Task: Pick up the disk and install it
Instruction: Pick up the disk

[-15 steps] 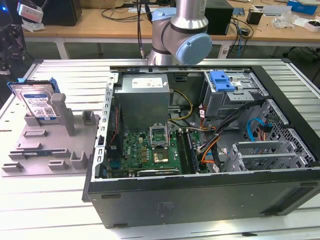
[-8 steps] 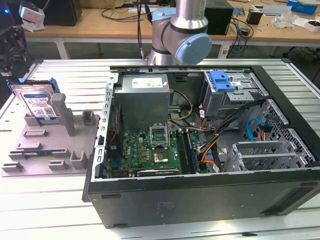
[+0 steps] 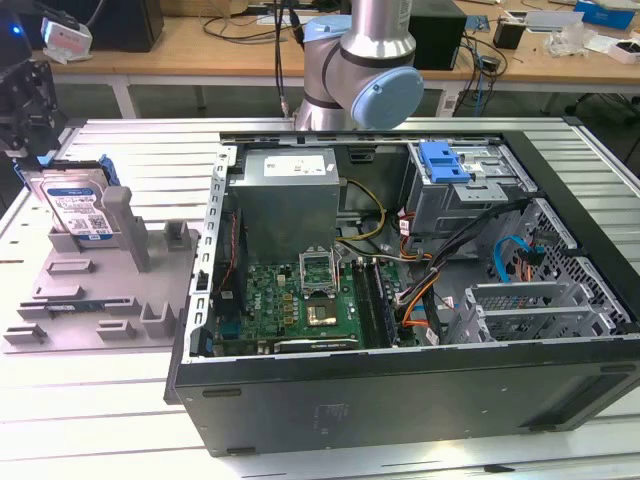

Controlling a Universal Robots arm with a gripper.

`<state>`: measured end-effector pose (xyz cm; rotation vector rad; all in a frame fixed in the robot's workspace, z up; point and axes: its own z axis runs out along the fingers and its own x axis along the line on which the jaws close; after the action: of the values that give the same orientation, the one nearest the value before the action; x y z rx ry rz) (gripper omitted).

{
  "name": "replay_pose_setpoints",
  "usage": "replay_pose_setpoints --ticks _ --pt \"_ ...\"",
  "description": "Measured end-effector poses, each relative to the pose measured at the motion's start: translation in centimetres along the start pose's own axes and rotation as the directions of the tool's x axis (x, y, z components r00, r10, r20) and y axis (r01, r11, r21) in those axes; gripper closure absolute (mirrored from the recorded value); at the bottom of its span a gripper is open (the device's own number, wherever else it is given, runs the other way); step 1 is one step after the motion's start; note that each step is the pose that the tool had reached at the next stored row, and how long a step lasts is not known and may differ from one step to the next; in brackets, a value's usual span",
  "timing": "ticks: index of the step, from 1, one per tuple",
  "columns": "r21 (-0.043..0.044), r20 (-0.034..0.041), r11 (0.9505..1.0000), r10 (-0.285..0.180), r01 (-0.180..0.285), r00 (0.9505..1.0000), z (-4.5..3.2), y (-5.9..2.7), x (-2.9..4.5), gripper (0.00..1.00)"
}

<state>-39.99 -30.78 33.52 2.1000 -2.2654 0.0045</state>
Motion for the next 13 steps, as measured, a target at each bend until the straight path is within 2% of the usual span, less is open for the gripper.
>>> replay_pose_setpoints --ticks 13 --pt "0.0036 0.0001 1.0 -0.004 0.004 1.0 1.06 0.1 -0.03 0.46"
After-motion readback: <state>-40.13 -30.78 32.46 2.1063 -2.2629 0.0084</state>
